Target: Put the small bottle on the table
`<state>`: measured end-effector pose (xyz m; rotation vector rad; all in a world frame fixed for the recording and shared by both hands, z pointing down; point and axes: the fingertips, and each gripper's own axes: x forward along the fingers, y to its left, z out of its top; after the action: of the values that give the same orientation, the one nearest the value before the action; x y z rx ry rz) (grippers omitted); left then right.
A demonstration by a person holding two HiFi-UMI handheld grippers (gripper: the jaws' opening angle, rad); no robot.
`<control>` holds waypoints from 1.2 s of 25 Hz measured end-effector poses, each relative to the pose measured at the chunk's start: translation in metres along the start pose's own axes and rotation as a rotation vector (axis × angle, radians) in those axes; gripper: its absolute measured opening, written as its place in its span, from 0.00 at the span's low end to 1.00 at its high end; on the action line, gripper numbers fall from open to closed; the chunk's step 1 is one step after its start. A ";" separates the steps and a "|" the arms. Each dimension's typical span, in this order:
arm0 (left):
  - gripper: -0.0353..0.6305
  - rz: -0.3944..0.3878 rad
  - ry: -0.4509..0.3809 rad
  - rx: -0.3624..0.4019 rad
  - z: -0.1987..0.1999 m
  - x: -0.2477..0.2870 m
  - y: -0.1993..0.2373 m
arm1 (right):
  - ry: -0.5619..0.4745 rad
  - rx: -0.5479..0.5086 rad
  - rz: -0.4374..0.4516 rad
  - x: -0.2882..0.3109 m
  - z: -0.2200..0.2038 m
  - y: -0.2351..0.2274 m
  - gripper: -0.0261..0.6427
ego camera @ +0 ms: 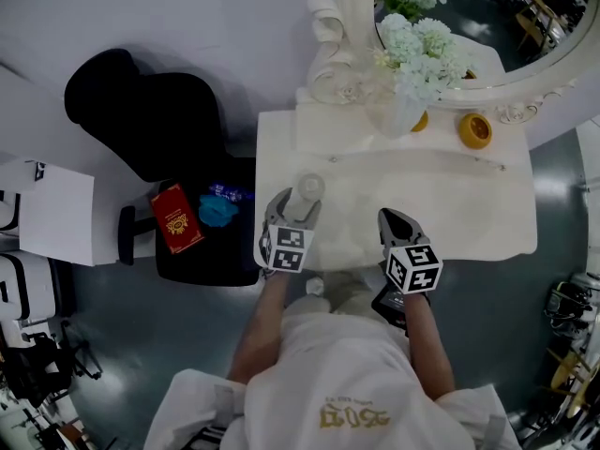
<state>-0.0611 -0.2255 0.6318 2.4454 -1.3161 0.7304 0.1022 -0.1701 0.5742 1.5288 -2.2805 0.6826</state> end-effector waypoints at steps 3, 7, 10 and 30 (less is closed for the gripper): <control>0.48 0.008 -0.029 -0.009 0.006 -0.014 0.002 | -0.015 -0.007 0.005 -0.003 0.000 0.007 0.06; 0.38 -0.009 -0.049 -0.036 0.010 -0.033 0.001 | -0.034 -0.019 0.020 -0.008 0.002 0.021 0.06; 0.34 -0.037 -0.067 -0.064 0.013 -0.045 -0.002 | -0.041 -0.027 0.027 -0.011 0.002 0.028 0.06; 0.08 -0.017 -0.199 -0.098 0.048 -0.117 -0.006 | -0.097 -0.040 0.078 -0.035 0.002 0.063 0.06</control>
<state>-0.0957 -0.1624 0.5275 2.4983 -1.3633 0.4157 0.0570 -0.1244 0.5415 1.4919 -2.4216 0.5912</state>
